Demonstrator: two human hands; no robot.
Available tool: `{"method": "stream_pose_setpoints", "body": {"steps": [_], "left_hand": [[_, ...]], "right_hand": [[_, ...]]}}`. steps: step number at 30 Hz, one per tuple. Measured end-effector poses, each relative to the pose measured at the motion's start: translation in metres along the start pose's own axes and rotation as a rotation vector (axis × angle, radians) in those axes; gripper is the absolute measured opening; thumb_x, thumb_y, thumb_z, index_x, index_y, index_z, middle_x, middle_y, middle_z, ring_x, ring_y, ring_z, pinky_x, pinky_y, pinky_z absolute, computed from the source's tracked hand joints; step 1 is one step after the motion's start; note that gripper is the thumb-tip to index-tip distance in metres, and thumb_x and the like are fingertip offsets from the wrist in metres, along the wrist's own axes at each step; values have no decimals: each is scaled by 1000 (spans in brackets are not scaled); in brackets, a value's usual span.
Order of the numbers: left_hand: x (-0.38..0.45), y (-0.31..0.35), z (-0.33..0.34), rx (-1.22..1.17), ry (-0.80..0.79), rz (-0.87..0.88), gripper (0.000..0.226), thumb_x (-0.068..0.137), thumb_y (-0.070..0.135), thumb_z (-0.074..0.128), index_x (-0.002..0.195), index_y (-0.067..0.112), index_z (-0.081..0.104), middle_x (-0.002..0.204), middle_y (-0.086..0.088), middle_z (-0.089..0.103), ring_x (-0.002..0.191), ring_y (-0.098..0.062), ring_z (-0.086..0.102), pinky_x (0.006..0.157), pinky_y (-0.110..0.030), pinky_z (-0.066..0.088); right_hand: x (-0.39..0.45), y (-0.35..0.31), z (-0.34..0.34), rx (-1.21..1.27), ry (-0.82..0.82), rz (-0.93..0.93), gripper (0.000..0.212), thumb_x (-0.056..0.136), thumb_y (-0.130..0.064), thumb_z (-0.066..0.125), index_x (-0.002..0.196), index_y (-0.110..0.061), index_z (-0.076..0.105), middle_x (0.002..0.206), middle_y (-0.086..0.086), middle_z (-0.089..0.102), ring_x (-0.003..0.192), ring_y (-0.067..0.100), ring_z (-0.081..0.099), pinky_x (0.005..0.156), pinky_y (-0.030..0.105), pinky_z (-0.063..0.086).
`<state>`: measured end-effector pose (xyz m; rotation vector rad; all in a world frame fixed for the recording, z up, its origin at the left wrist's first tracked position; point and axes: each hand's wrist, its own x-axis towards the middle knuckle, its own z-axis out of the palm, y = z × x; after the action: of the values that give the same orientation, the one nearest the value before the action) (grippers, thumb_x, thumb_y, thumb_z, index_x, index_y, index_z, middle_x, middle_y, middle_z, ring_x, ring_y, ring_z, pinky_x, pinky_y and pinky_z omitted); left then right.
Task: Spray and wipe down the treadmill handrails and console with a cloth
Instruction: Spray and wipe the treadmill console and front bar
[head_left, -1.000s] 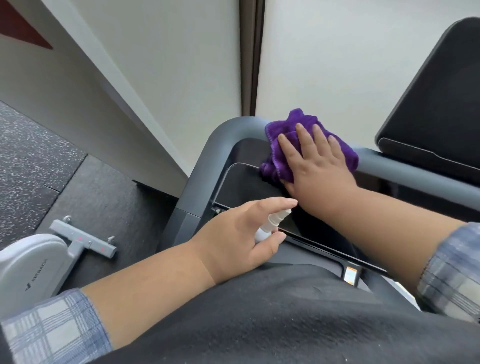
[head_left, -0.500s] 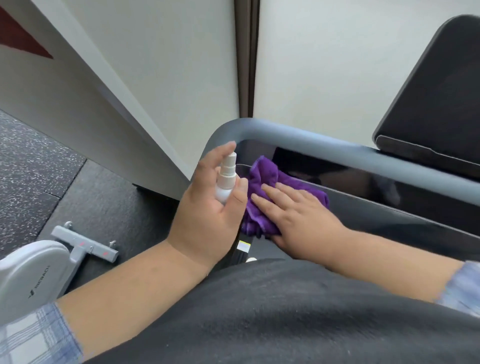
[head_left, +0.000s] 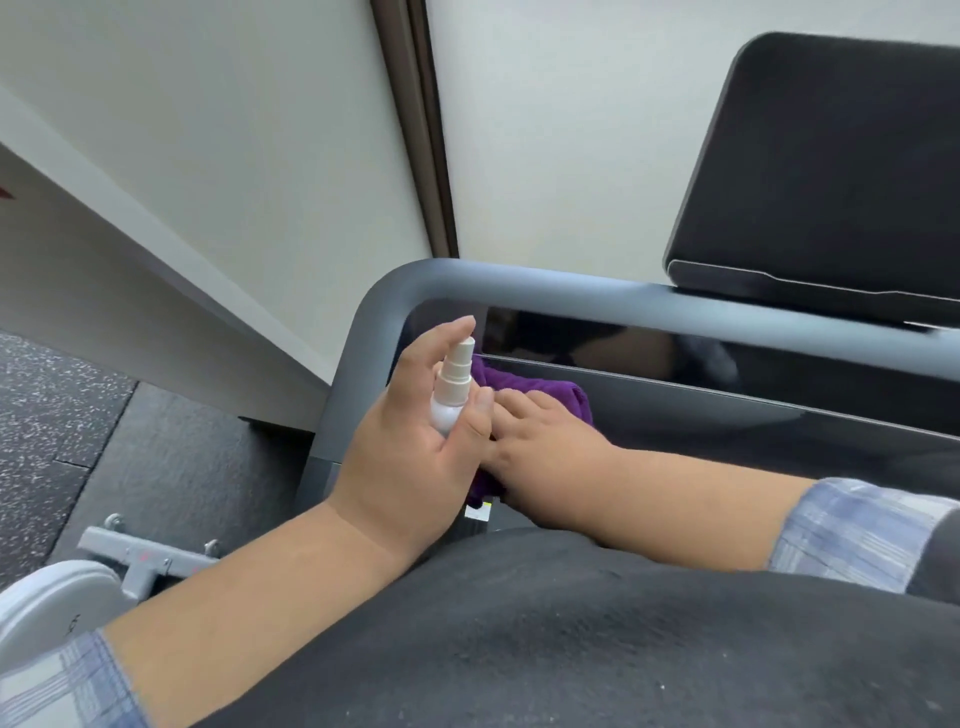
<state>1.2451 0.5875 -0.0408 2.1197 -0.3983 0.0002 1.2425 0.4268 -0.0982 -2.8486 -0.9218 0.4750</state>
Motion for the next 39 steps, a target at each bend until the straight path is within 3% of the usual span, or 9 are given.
{"method": "stream_pose_setpoints", "body": {"steps": [2, 4, 7, 9, 14, 17, 23, 30, 39], "left_hand": [[0, 1, 1, -20, -12, -10, 46, 92, 45, 50, 128, 65, 31, 81, 13, 57, 71, -12, 59, 68, -35, 51], [1, 2, 2, -14, -24, 8, 45, 94, 43, 50, 131, 61, 32, 83, 15, 57, 71, -10, 58, 68, -29, 48], [5, 4, 1, 5, -24, 20, 45, 96, 35, 54, 132, 54, 36, 83, 20, 57, 72, 1, 57, 68, -12, 42], [9, 7, -1, -8, -26, 15, 42, 98, 32, 54, 133, 49, 39, 80, 18, 55, 69, 6, 56, 68, -10, 40], [19, 22, 5, 36, -117, 40, 46, 95, 38, 53, 126, 65, 32, 93, 20, 59, 72, -3, 57, 68, -13, 40], [27, 31, 16, 34, -183, 68, 52, 95, 34, 54, 125, 68, 28, 92, 22, 61, 75, -5, 59, 68, -8, 40], [42, 48, 48, 7, -334, 73, 51, 99, 29, 53, 130, 58, 25, 76, 4, 61, 72, -9, 57, 67, -7, 43], [58, 87, 88, 57, -544, 202, 51, 101, 26, 46, 143, 40, 22, 49, 17, 49, 52, -4, 50, 58, -14, 40], [65, 152, 155, 119, -655, 260, 46, 98, 34, 51, 134, 53, 31, 51, 12, 47, 52, -3, 50, 54, -18, 35]], "right_hand": [[-20, 5, 0, 24, -39, 51, 80, 82, -27, 67, 154, -31, 33, 145, 6, 42, 118, 30, 45, 96, 43, 42], [-23, 10, -12, 125, -28, 161, 72, 88, -30, 62, 153, -35, 31, 149, 2, 37, 124, 30, 41, 101, 43, 39], [-9, 15, -32, 225, 223, 280, 67, 89, -30, 62, 151, -32, 38, 152, 5, 39, 128, 33, 41, 106, 48, 39], [6, 20, -39, 164, 357, 296, 68, 90, -28, 62, 153, -30, 36, 156, 7, 36, 134, 33, 37, 110, 49, 35], [12, 57, -36, -7, 159, 399, 72, 99, -31, 46, 159, -37, 6, 168, 4, -1, 152, 29, 6, 121, 44, 10], [-10, 69, -26, 18, 162, 466, 70, 102, -32, 39, 159, -38, -1, 168, 1, -5, 154, 27, -1, 124, 41, 3], [-79, 96, -10, 42, 204, 722, 70, 101, -29, 40, 159, -36, 2, 169, 1, 4, 154, 28, 6, 124, 40, 6], [-163, 110, 11, 135, 233, 951, 65, 103, -34, 39, 159, -36, 6, 168, 1, 6, 151, 26, 11, 122, 36, 9], [-254, 116, 27, 224, 175, 1152, 65, 99, -41, 46, 157, -27, 20, 154, 5, 31, 127, 32, 40, 103, 44, 42]]}}
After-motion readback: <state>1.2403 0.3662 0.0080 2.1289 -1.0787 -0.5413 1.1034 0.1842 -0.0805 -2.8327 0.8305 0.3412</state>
